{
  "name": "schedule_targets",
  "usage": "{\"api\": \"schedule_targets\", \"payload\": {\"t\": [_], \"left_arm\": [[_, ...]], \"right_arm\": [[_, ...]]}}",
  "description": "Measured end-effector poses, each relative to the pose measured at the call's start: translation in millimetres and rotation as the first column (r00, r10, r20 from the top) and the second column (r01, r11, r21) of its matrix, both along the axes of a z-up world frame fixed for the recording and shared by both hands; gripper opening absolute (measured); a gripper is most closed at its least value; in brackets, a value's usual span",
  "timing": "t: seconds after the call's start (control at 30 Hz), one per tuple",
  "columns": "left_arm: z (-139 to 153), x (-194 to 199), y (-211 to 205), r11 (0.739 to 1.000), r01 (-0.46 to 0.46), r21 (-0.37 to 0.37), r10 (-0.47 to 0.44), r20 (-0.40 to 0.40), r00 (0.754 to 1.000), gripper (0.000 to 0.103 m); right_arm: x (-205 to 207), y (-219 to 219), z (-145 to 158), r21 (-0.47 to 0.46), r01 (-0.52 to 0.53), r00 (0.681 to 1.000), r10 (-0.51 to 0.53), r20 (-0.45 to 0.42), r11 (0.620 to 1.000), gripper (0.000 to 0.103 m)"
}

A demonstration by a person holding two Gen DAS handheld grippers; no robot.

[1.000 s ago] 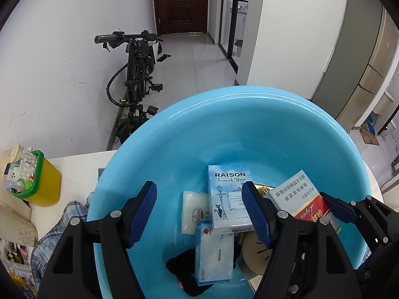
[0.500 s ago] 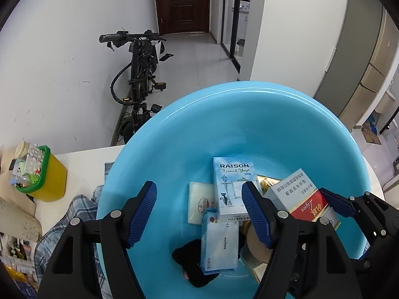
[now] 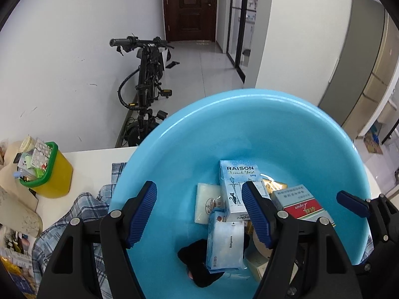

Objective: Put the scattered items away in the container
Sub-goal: 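Open both grippers to drop the boxes into the basin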

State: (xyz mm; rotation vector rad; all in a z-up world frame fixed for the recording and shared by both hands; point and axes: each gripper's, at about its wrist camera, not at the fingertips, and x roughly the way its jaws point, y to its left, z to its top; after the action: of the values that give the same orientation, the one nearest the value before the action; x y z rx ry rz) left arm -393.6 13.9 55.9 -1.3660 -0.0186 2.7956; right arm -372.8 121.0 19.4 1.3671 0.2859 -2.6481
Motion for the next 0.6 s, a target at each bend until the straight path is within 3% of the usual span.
{"api": "schedule_targets", "payload": {"t": [0.07,0.2,0.37,0.6], "left_arm": [[2.4,4.7,-2.7,1.0,-0.002,0.016,0.002,-0.014,1.0,0.073],[7.0,14.6,-5.7,1.0,-0.009,0.023,0.01,-0.045,0.999,0.085],[13.0,23.6,-3.2,0.999,-0.02,-0.05,0.017,-0.059,0.998,0.085],[24.4,43.7,-4.8,1.0,-0.011,-0.022,0.009,-0.1,0.995,0.085]], "right_arm": [[4.0,1.7,3.4,-0.005,0.0,1.0,0.0,-0.009,1.0,0.087],[10.9,6.9,9.0,-0.02,0.008,1.0,-0.009,-0.021,1.0,0.087],[17.0,11.3,14.5,-0.035,0.022,0.999,-0.023,-0.032,0.999,0.087],[34.8,24.2,23.8,-0.06,0.037,0.996,-0.041,-0.075,0.997,0.087]]}}
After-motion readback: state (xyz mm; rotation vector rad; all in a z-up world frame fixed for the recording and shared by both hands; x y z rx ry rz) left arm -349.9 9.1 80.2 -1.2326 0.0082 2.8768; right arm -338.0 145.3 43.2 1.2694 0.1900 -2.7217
